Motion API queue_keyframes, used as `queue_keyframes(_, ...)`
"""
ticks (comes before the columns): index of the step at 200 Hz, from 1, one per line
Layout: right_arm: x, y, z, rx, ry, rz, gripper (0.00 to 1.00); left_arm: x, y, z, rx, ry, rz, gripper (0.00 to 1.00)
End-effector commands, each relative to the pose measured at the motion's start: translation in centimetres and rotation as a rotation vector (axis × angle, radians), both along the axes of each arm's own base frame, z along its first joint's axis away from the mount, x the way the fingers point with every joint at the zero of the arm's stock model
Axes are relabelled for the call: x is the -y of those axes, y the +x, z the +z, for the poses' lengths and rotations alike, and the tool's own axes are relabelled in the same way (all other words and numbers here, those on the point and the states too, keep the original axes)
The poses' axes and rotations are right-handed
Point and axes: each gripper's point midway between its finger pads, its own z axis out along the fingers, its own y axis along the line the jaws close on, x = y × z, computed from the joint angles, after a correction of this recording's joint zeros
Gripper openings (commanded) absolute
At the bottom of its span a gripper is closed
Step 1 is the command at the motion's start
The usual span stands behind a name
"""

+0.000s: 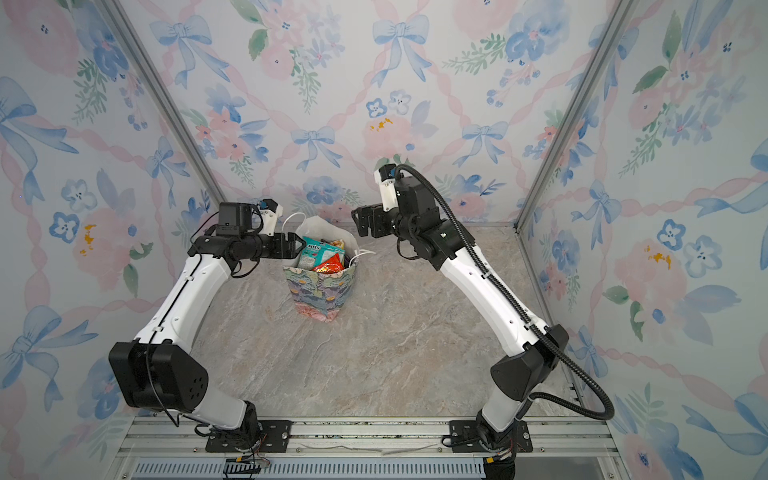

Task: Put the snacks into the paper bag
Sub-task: 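Open the left gripper to release the paper bag while the right gripper withdraws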

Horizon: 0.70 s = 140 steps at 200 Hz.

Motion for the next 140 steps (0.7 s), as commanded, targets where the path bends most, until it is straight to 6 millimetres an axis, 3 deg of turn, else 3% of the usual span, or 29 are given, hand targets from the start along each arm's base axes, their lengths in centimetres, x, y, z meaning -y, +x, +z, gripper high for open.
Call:
queue_keyframes(1, 2.0, 0.3, 1.0, 0.034, 0.05, -0.057, 0.96, 0.4, -1.2, 0.6, 0.021, 0.026, -0.021, 0.98)
queue_keyframes(50, 5.7, 0.8, 0.6, 0.047, 0.067, -0.144, 0.96, 0.8, -3.2, 1.2, 0.053, 0.007, -0.026, 0.98)
queue_keyframes(103, 9.8, 1.0, -1.2, 0.052, 0.06, -0.254, 0.97, -0.1, -6.5, 7.0, 0.335, -0.019, 0.031, 0.98)
queue_keyframes(125, 12.1, 0.8, -2.9, 0.064, 0.023, -0.329, 0.96, -1.2, -9.0, 9.4, 0.492, -0.038, 0.095, 0.98)
queue_keyframes(140, 14.0, 0.4, -5.2, 0.059, -0.013, -0.387, 0.97, -2.2, -10.6, 10.2, 0.588, -0.057, 0.156, 0.98)
